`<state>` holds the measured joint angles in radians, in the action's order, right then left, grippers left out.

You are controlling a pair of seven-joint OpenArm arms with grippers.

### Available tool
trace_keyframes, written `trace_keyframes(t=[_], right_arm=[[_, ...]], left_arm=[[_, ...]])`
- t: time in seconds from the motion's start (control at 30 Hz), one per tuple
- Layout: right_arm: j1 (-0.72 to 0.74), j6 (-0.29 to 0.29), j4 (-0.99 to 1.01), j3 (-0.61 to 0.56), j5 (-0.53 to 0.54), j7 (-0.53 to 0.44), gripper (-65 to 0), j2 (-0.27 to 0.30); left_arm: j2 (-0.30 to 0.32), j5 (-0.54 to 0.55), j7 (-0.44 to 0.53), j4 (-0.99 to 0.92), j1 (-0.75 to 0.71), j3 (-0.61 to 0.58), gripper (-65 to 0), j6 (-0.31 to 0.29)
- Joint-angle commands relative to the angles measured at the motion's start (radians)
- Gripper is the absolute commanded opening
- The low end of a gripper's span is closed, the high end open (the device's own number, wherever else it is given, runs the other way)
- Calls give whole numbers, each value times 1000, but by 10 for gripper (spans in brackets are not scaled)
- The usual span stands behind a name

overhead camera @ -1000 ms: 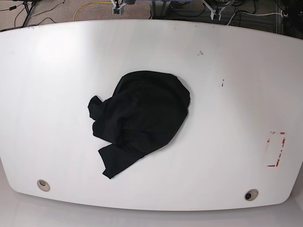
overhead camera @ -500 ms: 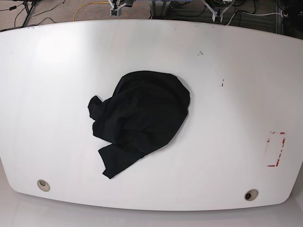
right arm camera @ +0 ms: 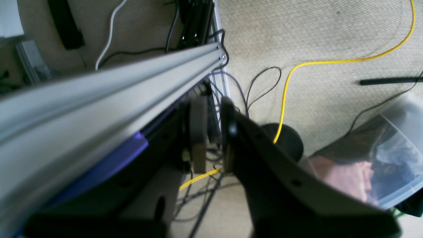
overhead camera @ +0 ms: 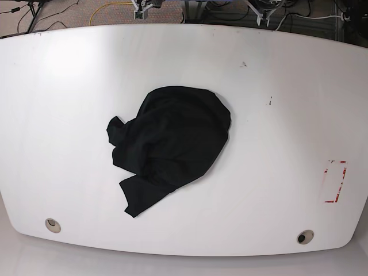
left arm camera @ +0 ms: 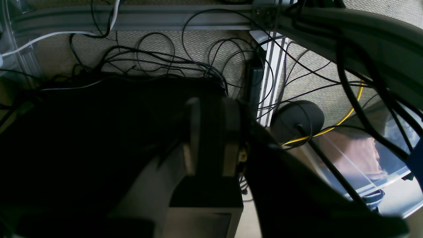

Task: Layout the t-shirt on the table in an organized manner, then fold the t-shirt properly

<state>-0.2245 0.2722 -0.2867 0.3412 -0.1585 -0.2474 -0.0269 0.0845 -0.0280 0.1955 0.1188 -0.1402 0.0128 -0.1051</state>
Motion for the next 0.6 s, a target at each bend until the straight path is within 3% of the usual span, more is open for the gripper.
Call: trace_keyframes(t=[0.0, 0.4, 0.57], right_arm=[[-2, 2, -3, 2, 0, -11, -582, 12], [-9, 2, -7, 2, 0, -16, -585, 12], [-34, 2, -30, 2, 0, -17, -585, 11]], left_arm=[[7, 1, -4, -1, -19, 0, -546, 0], [7, 3, 0, -1, -26, 0, -546, -2], [7, 3, 83, -1, -55, 0, -546, -2]])
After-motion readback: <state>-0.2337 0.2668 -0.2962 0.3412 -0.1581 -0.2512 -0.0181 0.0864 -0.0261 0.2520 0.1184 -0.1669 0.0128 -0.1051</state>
